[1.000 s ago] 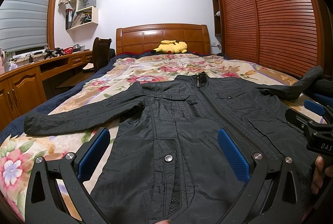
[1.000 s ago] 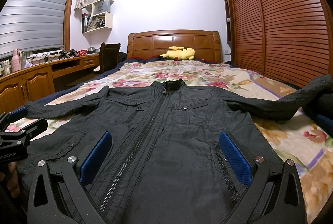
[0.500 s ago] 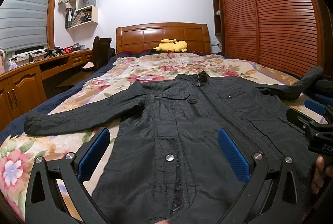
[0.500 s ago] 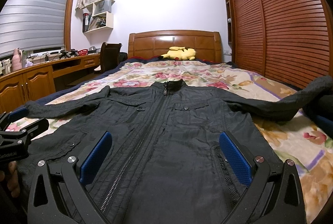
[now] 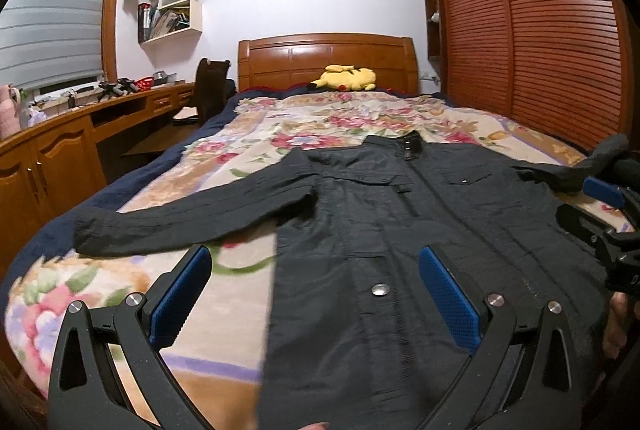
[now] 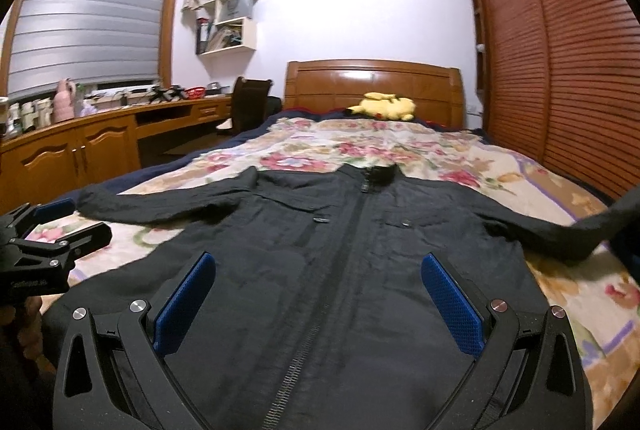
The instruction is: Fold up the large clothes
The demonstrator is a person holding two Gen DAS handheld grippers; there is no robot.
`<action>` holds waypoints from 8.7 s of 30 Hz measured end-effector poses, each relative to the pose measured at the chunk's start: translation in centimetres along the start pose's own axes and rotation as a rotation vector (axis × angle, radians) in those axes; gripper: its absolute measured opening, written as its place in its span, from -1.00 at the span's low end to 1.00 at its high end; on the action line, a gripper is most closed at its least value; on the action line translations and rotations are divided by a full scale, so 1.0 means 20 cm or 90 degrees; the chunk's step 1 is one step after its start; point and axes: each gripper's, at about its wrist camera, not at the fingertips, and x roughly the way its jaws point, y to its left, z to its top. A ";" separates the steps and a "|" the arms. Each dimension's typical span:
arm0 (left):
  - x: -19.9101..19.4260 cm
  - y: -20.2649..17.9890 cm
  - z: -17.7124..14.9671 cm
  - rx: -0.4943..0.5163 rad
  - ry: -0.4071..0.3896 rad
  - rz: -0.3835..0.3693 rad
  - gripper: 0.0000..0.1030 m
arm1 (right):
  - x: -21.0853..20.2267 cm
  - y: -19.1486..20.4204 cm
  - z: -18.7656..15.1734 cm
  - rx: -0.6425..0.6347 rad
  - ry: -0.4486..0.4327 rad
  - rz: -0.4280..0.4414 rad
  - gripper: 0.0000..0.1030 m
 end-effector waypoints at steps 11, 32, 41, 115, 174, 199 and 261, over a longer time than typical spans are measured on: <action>0.03 0.38 0.00 -0.034 0.021 0.057 1.00 | 0.16 0.04 0.13 -0.017 0.007 0.073 0.99; 0.24 1.13 -0.08 -0.065 0.117 0.114 1.00 | 0.66 0.00 0.20 -0.053 0.062 0.169 0.97; 0.47 1.45 -0.07 -0.100 0.161 0.168 0.72 | 0.72 -0.17 0.22 -0.052 0.078 0.178 0.96; 0.28 -0.18 0.35 0.049 0.073 -0.151 -0.39 | 0.41 -0.35 0.23 -0.005 0.121 0.080 0.96; 0.09 0.33 0.00 -0.023 0.030 -0.119 0.59 | 0.77 -0.41 0.45 -0.088 0.216 0.123 -0.85; 0.02 0.13 0.08 -0.013 -0.016 -0.169 1.00 | 0.34 -0.72 0.43 -0.066 0.192 -0.092 -0.85; 0.20 -0.59 0.08 0.052 0.032 -0.271 1.00 | -0.18 -1.53 0.50 0.084 0.237 -0.312 0.35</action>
